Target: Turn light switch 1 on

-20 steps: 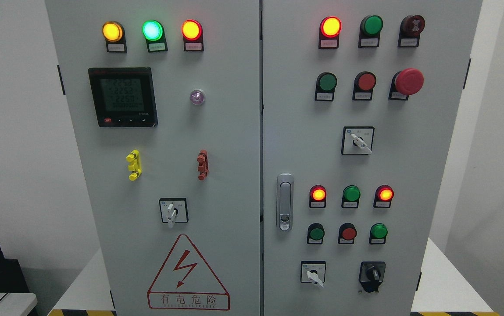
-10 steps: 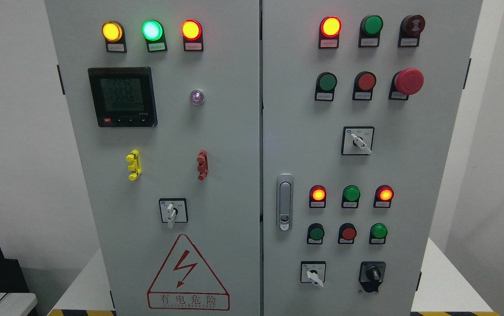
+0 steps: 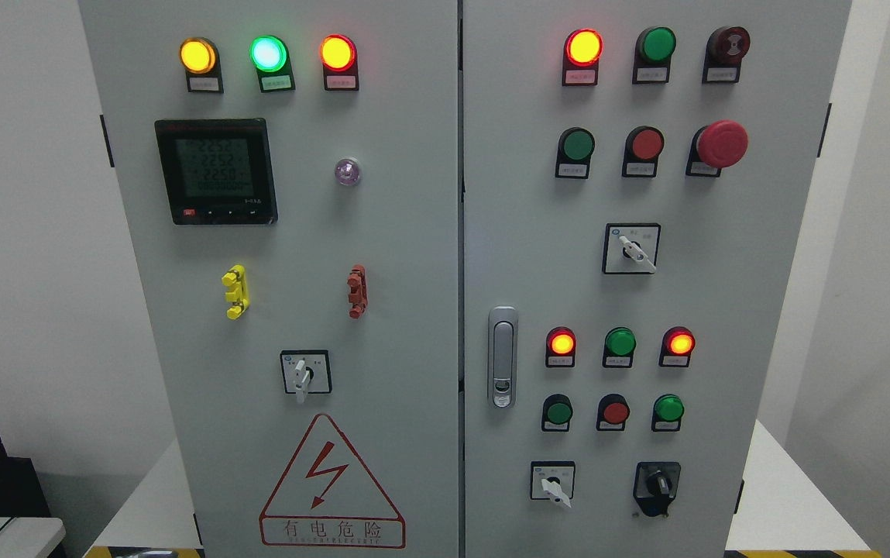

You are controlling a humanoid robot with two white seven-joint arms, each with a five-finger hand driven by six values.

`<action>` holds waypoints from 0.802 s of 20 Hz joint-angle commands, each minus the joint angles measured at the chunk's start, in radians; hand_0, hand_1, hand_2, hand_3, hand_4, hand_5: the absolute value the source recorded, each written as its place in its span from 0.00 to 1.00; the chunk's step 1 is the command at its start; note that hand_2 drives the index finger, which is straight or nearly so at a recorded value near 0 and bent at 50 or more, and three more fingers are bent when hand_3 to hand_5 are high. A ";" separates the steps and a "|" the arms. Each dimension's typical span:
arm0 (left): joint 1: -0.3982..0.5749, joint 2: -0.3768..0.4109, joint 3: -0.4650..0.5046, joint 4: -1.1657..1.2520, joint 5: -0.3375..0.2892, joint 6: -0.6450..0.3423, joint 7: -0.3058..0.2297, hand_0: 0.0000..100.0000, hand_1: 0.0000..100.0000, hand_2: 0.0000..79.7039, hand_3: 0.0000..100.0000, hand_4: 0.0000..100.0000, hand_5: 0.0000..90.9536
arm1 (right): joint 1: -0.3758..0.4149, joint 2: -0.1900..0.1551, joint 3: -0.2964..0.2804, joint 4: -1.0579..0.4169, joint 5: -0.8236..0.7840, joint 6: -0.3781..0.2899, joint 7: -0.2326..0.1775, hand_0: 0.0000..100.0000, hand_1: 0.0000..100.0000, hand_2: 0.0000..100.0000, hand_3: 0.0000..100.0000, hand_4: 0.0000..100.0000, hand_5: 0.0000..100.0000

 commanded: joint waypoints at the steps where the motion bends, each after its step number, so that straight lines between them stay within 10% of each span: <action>1: -0.055 -0.037 -0.188 -0.049 -0.051 0.058 0.065 0.16 0.30 0.57 0.68 0.74 0.77 | 0.000 0.000 0.020 0.000 -0.026 0.001 0.001 0.12 0.39 0.00 0.00 0.00 0.00; 16: -0.215 -0.072 -0.286 -0.061 -0.107 0.368 0.172 0.16 0.37 0.65 0.75 0.79 0.84 | 0.000 0.000 0.020 0.000 -0.026 0.001 0.001 0.12 0.39 0.00 0.00 0.00 0.00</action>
